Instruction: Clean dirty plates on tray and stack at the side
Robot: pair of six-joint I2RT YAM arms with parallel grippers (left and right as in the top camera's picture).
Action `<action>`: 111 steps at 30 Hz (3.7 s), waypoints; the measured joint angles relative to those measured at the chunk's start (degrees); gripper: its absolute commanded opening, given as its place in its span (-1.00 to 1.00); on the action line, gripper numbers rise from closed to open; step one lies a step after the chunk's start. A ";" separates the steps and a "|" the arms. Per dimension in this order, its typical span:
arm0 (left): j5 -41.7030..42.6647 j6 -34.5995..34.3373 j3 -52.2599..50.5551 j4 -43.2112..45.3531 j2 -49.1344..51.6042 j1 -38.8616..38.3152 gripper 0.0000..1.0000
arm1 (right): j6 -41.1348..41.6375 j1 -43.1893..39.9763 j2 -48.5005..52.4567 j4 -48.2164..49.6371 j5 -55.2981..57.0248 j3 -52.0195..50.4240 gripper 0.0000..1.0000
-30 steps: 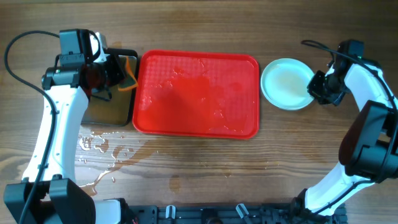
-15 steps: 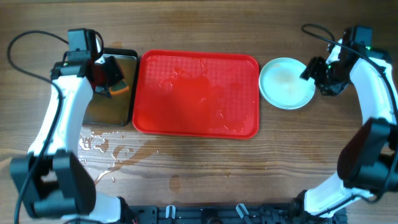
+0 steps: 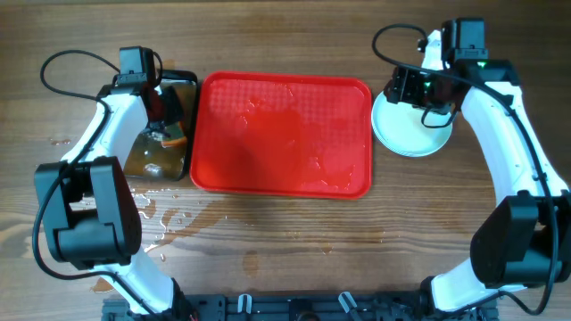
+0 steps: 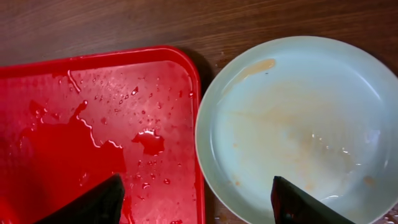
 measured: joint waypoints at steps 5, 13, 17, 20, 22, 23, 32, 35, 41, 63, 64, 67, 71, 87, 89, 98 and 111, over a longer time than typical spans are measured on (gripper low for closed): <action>0.52 -0.76 1.51 -8.09 -1.88 0.00 1.00 | -0.42 0.50 -0.31 -2.67 -1.25 0.66 0.53; 0.94 -0.85 5.60 -13.31 -23.04 0.00 1.00 | -0.81 0.50 -15.61 -5.33 -2.54 3.89 0.71; 0.94 -0.85 5.62 -13.46 -24.33 0.00 1.00 | -0.74 0.50 -25.97 -5.27 -3.17 4.39 1.00; 0.94 -0.85 5.62 -13.55 -23.93 0.00 1.00 | -0.81 0.50 -33.62 -5.27 -3.41 4.81 0.99; 0.94 -0.85 5.62 -13.55 -23.93 0.00 1.00 | -0.81 0.50 -35.95 -5.27 -3.43 4.81 0.99; 0.94 -0.85 5.62 -13.55 -23.93 0.00 1.00 | -0.81 0.50 -36.72 -5.27 -3.43 4.81 1.00; 0.96 -0.85 5.62 -13.55 -23.93 0.00 1.00 | -8.83 0.50 -37.24 -10.25 -4.31 4.85 0.99; 0.96 -0.85 5.62 -13.55 -23.93 0.00 1.00 | -14.49 0.61 -37.31 -8.39 -5.95 4.37 1.00; 0.96 -0.85 5.60 -13.55 -23.91 0.00 1.00 | -16.96 0.96 -44.04 11.19 -6.56 -13.20 0.99; 1.16 -0.85 5.57 -13.70 -23.67 0.00 1.00 | -14.27 2.80 -98.49 51.15 -6.49 -81.92 1.00; 1.16 -0.85 5.57 -13.70 -23.67 0.00 1.00 | -14.38 2.97 -98.79 51.21 -6.12 -82.29 1.00; 1.16 -0.85 5.57 -13.73 -23.67 0.00 1.00 | -16.28 3.17 -99.01 50.29 -4.42 -82.31 0.99; 1.16 -0.85 5.57 -13.70 -23.67 0.00 1.00 | -17.77 3.19 -99.01 49.53 -3.10 -82.31 0.99; 1.16 -0.85 5.57 -13.73 -23.67 0.00 1.00 | -18.38 3.19 -98.90 49.53 -2.45 -82.31 0.99; 0.90 -0.85 5.57 -13.90 -23.67 0.00 1.00 | -18.38 3.17 -98.90 49.53 -2.45 -82.31 1.00; -1.01 -0.57 -3.30 -7.13 -38.80 0.00 1.00 | -18.38 3.19 -98.75 49.51 -2.45 -82.31 0.99; 2.99 5.66 -51.95 22.23 -88.94 0.00 1.00 | -18.40 3.19 -98.42 49.51 -2.23 -82.31 1.00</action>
